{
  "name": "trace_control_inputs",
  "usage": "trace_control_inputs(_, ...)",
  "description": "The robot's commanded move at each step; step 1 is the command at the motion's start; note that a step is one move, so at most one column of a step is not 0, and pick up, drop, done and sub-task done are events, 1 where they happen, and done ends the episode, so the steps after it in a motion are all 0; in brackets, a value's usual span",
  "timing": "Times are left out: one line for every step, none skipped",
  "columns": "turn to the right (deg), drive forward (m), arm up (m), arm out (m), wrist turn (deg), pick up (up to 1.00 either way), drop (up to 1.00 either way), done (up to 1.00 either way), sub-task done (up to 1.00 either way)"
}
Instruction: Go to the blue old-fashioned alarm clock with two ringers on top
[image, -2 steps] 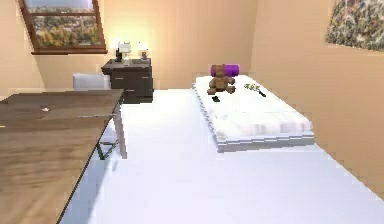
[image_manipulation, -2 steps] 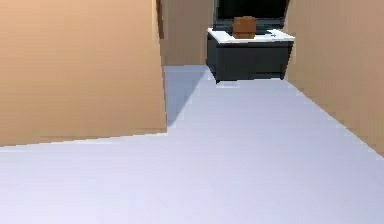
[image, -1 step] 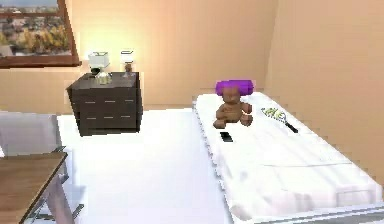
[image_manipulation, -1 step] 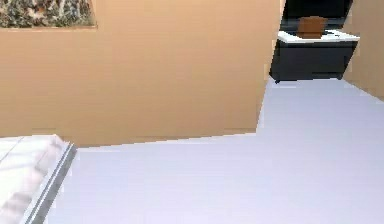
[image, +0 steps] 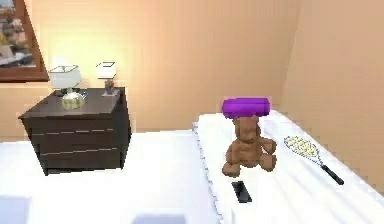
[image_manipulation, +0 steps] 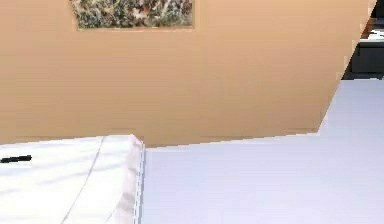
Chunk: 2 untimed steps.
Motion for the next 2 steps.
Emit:
trace_control_inputs(-36.0,0.0,0.0,0.0,0.0,0.0,0.0,0.0,0.0)
trace_control_inputs(0.0,0.5,0.0,0.0,0.0,0.0,0.0,0.0,0.0)
